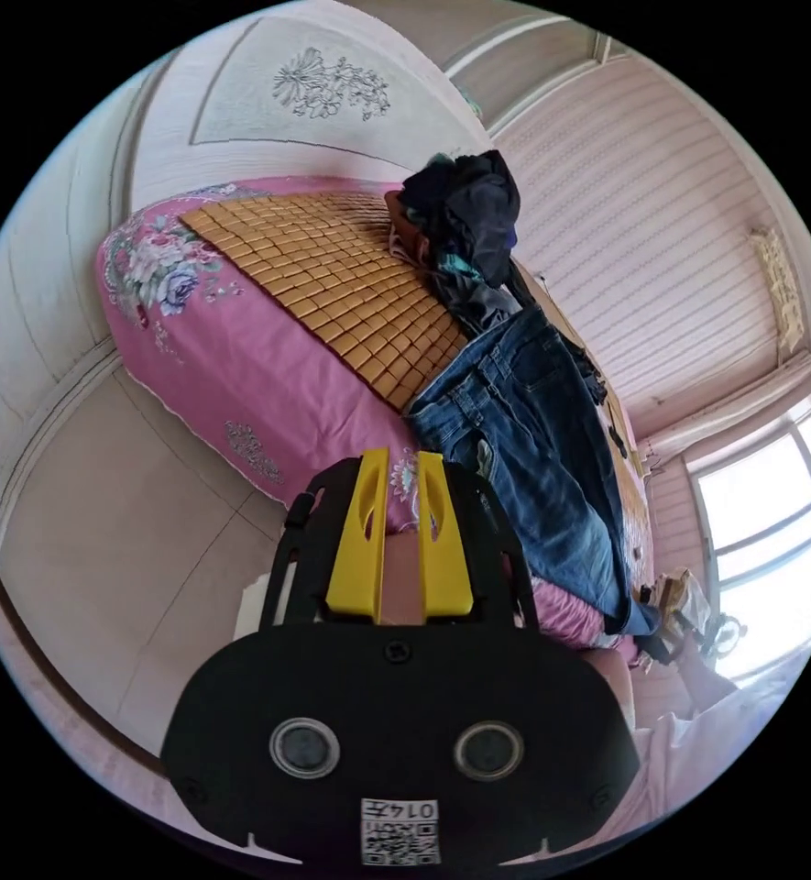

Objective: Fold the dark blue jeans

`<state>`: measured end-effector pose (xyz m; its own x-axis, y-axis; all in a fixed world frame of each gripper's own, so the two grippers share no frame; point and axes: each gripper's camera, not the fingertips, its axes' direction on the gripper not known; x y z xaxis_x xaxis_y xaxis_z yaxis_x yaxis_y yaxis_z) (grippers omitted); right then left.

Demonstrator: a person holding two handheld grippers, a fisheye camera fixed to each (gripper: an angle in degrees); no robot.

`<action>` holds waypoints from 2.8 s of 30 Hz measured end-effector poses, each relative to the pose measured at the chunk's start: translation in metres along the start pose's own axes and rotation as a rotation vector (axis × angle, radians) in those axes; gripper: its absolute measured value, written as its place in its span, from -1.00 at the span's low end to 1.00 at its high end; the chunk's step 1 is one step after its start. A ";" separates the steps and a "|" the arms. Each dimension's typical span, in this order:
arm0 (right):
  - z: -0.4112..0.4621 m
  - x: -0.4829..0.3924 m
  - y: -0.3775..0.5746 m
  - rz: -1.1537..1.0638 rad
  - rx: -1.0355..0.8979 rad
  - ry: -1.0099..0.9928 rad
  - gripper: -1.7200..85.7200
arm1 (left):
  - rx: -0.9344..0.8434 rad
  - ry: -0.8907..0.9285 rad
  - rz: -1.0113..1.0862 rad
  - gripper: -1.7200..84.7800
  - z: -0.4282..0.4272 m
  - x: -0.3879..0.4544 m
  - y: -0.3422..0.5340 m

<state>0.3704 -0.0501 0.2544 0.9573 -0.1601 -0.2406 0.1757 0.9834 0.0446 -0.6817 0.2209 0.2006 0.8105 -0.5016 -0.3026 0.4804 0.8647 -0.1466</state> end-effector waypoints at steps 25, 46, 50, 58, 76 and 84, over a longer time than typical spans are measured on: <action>-0.071 -0.360 -0.239 -0.763 0.051 -0.720 -0.98 | 0.320 -0.074 0.357 -0.97 -0.058 0.145 -0.007; 0.038 -0.310 -0.086 -0.367 -0.210 -0.433 -0.59 | 0.066 -0.138 0.444 -0.91 0.012 0.172 0.015; 0.030 -0.287 -0.053 -0.255 -0.191 -0.537 -0.58 | -0.118 0.000 0.672 -0.82 0.099 0.272 0.048; 0.068 -0.317 -0.025 -0.303 -0.229 -0.527 -0.62 | -0.339 -0.144 0.999 -0.78 0.237 0.400 0.106; -0.003 0.038 0.193 0.536 0.032 -0.788 -0.92 | -0.469 0.152 1.378 -0.98 0.231 0.467 0.136; -0.038 -0.008 0.132 0.034 -0.010 -0.569 -0.70 | -0.497 0.129 1.320 -0.98 0.246 0.478 0.128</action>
<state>0.3775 0.0838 0.2255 0.9357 -0.1464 0.3210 0.1434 0.9891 0.0329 -0.1506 0.0853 0.2689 0.5152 0.6535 -0.5545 -0.7833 0.6217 0.0050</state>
